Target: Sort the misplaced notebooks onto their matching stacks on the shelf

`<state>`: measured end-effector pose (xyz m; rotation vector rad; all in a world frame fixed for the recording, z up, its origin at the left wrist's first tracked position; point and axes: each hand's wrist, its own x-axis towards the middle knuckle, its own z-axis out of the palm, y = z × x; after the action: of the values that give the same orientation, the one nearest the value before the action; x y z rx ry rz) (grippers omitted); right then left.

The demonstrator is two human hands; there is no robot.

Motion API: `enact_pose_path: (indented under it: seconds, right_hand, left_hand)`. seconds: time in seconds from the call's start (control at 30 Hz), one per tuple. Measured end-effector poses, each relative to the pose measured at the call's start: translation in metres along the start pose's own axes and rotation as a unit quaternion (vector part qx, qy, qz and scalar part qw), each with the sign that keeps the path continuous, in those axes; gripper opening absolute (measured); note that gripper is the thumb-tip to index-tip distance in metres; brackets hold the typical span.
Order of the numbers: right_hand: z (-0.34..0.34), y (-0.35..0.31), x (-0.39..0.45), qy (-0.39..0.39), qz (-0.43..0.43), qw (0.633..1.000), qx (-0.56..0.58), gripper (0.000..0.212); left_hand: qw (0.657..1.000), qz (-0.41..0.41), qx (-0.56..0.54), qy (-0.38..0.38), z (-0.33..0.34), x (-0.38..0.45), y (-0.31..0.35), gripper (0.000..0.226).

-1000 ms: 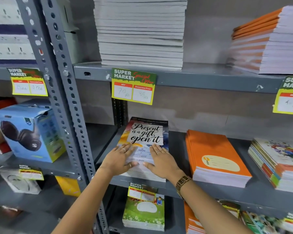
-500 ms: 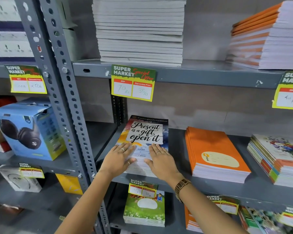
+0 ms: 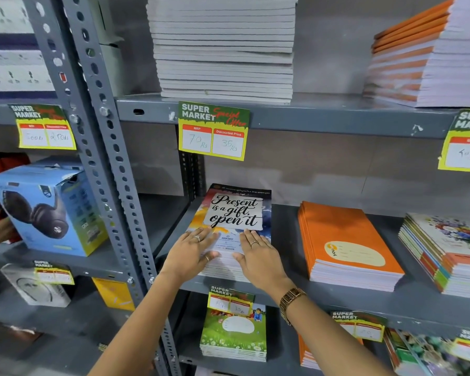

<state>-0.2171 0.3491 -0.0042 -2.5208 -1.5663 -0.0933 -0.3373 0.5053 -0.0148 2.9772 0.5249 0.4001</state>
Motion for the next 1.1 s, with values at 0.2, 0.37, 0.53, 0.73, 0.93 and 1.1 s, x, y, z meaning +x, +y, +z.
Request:
enact_pose_path:
  seconds: [0.2, 0.37, 0.53, 0.73, 0.93, 1.1]
  right_hand:
    - [0.002, -0.001, 0.000, 0.006, 0.004, 1.000, -0.004, 0.075]
    - [0.004, 0.001, 0.001, 0.011, 0.002, 1.000, -0.001, 0.061]
    - [0.003, 0.002, 0.000, 0.007, -0.004, 1.000, -0.005, 0.061]
    - [0.002, 0.003, 0.001, 0.003, -0.006, 1.000, -0.012, 0.060]
    - [0.001, 0.002, 0.000, -0.005, -0.008, 1.000, -0.022, 0.061]
    - [-0.004, 0.010, -0.004, -0.007, 0.002, 1.000, -0.031, 0.067]
  left_hand:
    - [1.000, -0.002, -0.001, 0.003, 0.000, 0.001, 0.000, 0.111]
    - [1.000, -0.005, 0.003, 0.010, 0.001, 0.001, 0.000, 0.110]
    - [1.000, -0.010, -0.003, 0.022, 0.001, -0.001, 0.003, 0.110]
    - [1.000, -0.018, -0.004, 0.023, 0.004, 0.000, 0.003, 0.110]
    - [0.999, -0.023, -0.005, 0.026, 0.004, -0.001, 0.003, 0.106]
    - [0.999, -0.029, 0.016, 0.029, 0.005, -0.006, 0.012, 0.109]
